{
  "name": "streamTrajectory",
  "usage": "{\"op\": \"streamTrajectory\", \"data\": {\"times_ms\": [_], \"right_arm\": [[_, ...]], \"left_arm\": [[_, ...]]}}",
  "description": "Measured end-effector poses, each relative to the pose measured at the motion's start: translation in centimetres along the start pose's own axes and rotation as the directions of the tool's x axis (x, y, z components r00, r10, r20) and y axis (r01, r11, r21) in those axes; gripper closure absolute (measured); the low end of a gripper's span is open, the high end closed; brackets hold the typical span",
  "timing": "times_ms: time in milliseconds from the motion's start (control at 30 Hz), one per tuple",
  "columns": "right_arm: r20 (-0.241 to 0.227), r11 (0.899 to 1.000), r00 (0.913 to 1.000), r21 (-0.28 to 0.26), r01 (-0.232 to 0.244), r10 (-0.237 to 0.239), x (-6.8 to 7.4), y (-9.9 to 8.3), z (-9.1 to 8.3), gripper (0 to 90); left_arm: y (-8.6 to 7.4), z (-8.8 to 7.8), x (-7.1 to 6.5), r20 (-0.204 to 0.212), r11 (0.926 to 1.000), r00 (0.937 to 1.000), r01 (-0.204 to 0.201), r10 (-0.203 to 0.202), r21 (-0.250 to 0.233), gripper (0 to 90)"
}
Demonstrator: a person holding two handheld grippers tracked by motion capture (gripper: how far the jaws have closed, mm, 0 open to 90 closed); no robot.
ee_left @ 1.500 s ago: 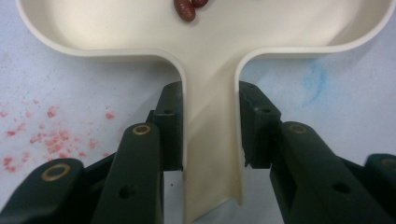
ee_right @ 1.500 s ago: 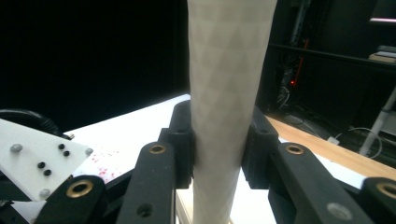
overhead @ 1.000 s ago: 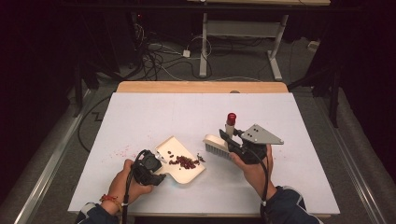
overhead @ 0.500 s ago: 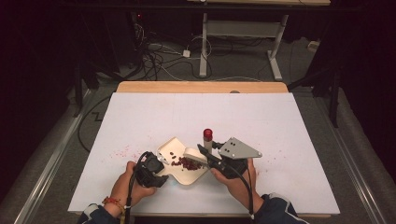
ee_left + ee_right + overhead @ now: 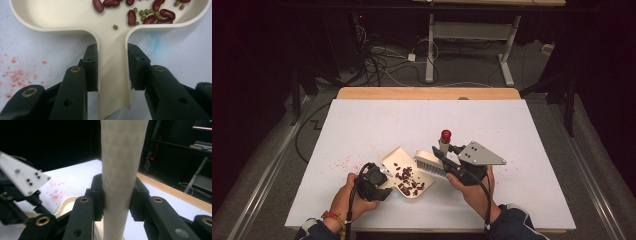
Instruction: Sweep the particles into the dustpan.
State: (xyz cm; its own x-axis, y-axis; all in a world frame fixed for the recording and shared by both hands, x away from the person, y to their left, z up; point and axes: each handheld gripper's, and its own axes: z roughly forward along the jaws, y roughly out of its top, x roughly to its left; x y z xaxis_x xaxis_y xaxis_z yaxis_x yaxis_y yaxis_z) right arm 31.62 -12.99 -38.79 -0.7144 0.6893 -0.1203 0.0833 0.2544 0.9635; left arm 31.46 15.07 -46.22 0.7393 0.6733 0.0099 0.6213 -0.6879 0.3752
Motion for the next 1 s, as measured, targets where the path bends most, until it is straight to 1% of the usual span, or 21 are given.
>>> {"op": "streamTrajectory", "data": {"times_ms": [100,200,333,433,467,567,600,633,667,700,733,767,833,900,967,1000], "right_arm": [[0.019,1.000,0.9998,-0.008,-0.003,0.004,-0.6,0.0,0.2,69.8],[0.052,1.000,0.9984,-0.005,0.023,-0.023,-0.9,-0.2,0.9,69.8],[0.061,1.000,0.9981,-0.001,0.007,-0.007,-1.2,-0.5,2.4,69.8],[0.078,0.999,0.9962,0.013,0.038,-0.039,-0.8,-0.6,3.7,69.7],[0.073,0.999,0.9966,0.018,0.037,-0.038,-0.7,-0.8,4.1,69.7],[0.022,0.999,0.9993,0.024,0.030,-0.031,-0.1,-1.0,4.6,69.8],[0.015,0.998,0.9988,0.031,0.046,-0.046,0.2,-0.9,4.6,69.7],[-0.001,0.998,0.9990,0.036,0.045,-0.045,0.4,-0.9,4.5,69.7],[-0.025,0.999,0.9992,0.039,0.032,-0.031,0.6,-0.9,4.4,69.7],[-0.037,0.999,0.9989,0.046,0.029,-0.028,0.9,-0.9,4.3,69.6],[-0.041,0.998,0.9985,0.048,0.039,-0.038,1.1,-0.9,4.2,69.7],[-0.054,0.998,0.9979,0.044,0.037,-0.035,1.2,-0.8,4.0,69.7],[-0.086,0.999,0.9962,0.034,0.018,-0.015,1.3,-0.4,3.4,69.8],[-0.092,0.999,0.9955,0.023,0.023,-0.021,1.5,0.0,2.8,69.8],[-0.083,0.999,0.9958,0.005,0.040,-0.040,1.4,0.4,2.2,69.8],[-0.077,0.999,0.9962,-0.002,0.040,-0.040,1.2,0.5,1.9,69.8]], "left_arm": [[0.0,0.0,-0.1,-0.005,1.0000,0.9999,-0.010,0.010,-0.001,63.9],[0.0,0.0,-0.1,-0.004,0.9999,0.9999,-0.013,0.013,0.000,63.8],[-0.1,-0.1,0.0,0.004,0.9998,0.9998,-0.019,0.019,0.004,63.9],[-0.2,-0.3,0.0,0.014,0.9998,0.9998,-0.017,0.017,0.008,64.0],[-0.2,-0.3,0.0,0.017,0.9998,0.9997,-0.017,0.017,0.013,64.0],[-0.2,-0.5,0.1,0.030,0.9998,0.9995,-0.012,0.012,0.017,64.1],[-0.3,-0.5,0.2,0.032,0.9998,0.9994,-0.009,0.009,0.016,64.1],[-0.3,-0.5,0.2,0.032,0.9999,0.9995,-0.004,0.003,0.013,64.1],[-0.3,-0.4,0.2,0.032,0.9999,0.9995,-0.004,0.004,0.015,64.1],[-0.3,-0.3,0.2,0.033,0.9998,0.9995,-0.003,0.003,0.018,64.1],[-0.3,-0.3,0.3,0.033,0.9998,0.9994,-0.003,0.002,0.019,64.1],[-0.3,-0.3,0.3,0.035,0.9998,0.9994,-0.002,0.001,0.019,64.1],[-0.3,-0.3,0.3,0.037,0.9999,0.9993,0.000,0.000,0.017,64.1],[-0.3,-0.3,0.3,0.034,0.9998,0.9994,-0.005,0.004,0.018,64.1],[-0.3,-0.4,0.2,0.032,0.9998,0.9995,-0.007,0.007,0.017,64.1],[-0.4,-0.4,0.3,0.031,0.9998,0.9995,-0.009,0.008,0.017,64.1]]}}
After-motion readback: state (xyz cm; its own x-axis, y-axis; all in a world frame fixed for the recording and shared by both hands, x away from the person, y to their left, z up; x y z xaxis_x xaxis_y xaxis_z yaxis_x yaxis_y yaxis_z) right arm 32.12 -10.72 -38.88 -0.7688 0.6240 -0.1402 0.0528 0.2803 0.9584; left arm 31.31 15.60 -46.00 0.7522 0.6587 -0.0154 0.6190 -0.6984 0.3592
